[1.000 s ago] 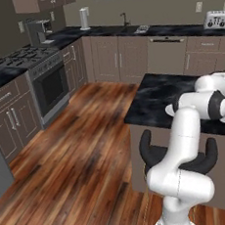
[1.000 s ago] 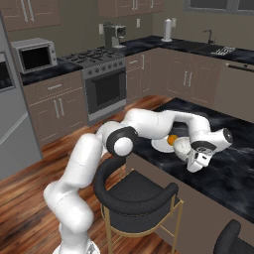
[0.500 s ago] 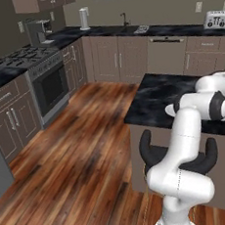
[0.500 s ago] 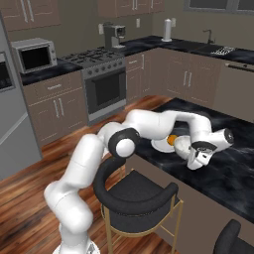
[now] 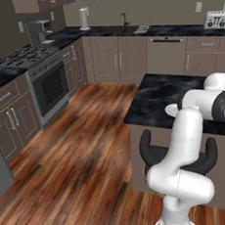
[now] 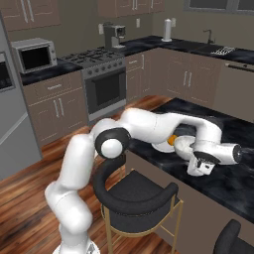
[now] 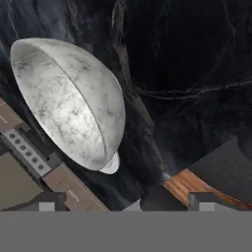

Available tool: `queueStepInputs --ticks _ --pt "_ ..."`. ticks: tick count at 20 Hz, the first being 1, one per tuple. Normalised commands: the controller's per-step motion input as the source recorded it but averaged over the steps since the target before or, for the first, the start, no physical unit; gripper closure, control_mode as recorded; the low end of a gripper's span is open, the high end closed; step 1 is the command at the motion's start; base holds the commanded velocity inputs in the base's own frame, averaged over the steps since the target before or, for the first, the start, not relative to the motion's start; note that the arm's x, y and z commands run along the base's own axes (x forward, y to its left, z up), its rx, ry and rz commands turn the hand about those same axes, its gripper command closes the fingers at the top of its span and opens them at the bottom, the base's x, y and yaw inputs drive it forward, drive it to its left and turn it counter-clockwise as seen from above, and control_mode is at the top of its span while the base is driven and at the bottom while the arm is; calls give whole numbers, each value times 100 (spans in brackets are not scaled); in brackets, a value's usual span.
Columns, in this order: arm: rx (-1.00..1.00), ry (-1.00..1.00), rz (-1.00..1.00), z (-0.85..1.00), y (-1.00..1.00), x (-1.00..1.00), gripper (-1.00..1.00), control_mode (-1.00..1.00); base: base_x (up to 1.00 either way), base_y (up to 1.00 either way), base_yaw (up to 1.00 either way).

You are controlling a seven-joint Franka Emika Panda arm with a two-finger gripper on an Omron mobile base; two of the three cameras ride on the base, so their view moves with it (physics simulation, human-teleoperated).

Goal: Take the smaller bowl and place it next to the appetizer plate on the dining counter , and place the larger bowl next to the plate with cooked food.

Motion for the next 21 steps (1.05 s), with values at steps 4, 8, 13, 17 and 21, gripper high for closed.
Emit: queueStepInputs --ticks 4,8,13,17,21 --pt "0 -24 0 100 58 -86 -100 -100 0 0 0" --pt "1 -21 0 94 91 -60 -100 -100 0 0 0" --pt "0 -25 0 67 100 -45 -100 -100 0 0 0" --pt "0 -27 0 47 100 -16 -100 -100 0 0 0" --pt "0 -25 0 51 100 -5 -100 -100 0 0 0"
